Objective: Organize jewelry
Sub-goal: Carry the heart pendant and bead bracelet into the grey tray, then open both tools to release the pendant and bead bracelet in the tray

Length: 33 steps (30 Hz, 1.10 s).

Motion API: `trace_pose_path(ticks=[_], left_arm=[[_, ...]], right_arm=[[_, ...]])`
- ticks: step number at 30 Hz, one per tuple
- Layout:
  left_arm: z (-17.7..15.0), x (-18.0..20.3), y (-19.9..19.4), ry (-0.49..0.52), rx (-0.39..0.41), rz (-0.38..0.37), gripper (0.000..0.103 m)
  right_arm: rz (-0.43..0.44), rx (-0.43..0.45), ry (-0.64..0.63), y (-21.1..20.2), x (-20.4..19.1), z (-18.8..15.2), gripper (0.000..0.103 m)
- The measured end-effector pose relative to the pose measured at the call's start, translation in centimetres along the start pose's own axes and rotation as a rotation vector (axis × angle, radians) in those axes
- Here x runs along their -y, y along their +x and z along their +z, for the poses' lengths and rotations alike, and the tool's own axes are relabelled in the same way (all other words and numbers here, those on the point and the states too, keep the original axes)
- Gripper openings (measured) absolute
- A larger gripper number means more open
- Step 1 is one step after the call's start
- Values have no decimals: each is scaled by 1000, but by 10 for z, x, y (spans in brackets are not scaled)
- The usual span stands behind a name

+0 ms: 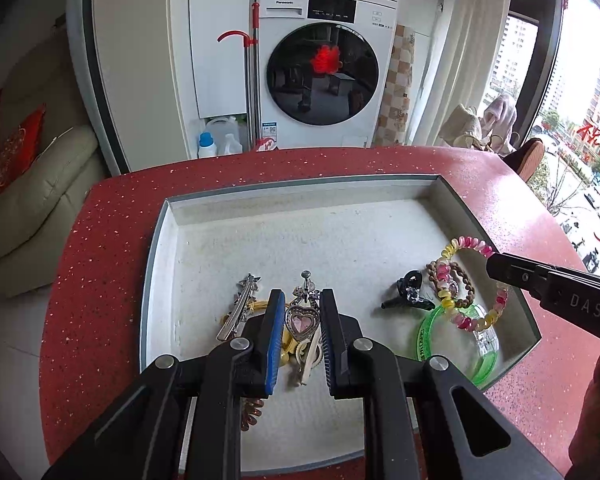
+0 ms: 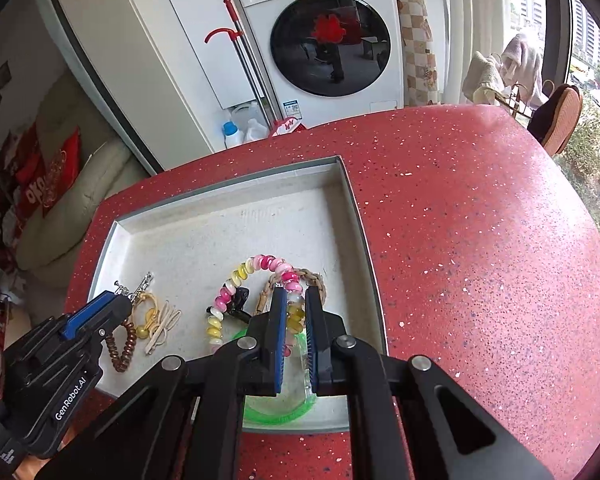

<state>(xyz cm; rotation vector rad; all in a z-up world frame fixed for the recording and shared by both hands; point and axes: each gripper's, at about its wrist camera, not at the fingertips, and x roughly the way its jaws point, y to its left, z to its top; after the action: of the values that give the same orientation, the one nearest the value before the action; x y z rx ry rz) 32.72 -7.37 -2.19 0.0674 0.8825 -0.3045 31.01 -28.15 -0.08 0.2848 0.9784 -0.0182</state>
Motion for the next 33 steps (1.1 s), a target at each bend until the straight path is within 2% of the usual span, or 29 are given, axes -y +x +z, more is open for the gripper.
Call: trace_pose_path(ticks=[7, 13, 15, 17, 19, 26, 33], left_arm=[[-10, 3, 25, 23, -54, 24, 36], [-15, 5, 28, 54, -50, 66, 36], [-14, 6, 28, 54, -50, 68, 36], [-15, 6, 26, 52, -48, 69, 36], [-16, 7, 23, 51, -41, 72, 36], [-19, 9, 5, 49, 4, 88, 36], [-21, 7, -4, 39, 27, 121, 36]], right_arm=[[8, -32, 33, 21, 9, -3, 10], [17, -43, 41, 25, 12, -6, 12], [29, -46, 42, 23, 11, -7, 19], [38, -36, 35, 20, 10, -8, 39], [44, -19, 21, 14, 7, -9, 46], [87, 8, 24, -5, 5, -18, 51], [104, 11, 36, -17, 9, -30, 52]])
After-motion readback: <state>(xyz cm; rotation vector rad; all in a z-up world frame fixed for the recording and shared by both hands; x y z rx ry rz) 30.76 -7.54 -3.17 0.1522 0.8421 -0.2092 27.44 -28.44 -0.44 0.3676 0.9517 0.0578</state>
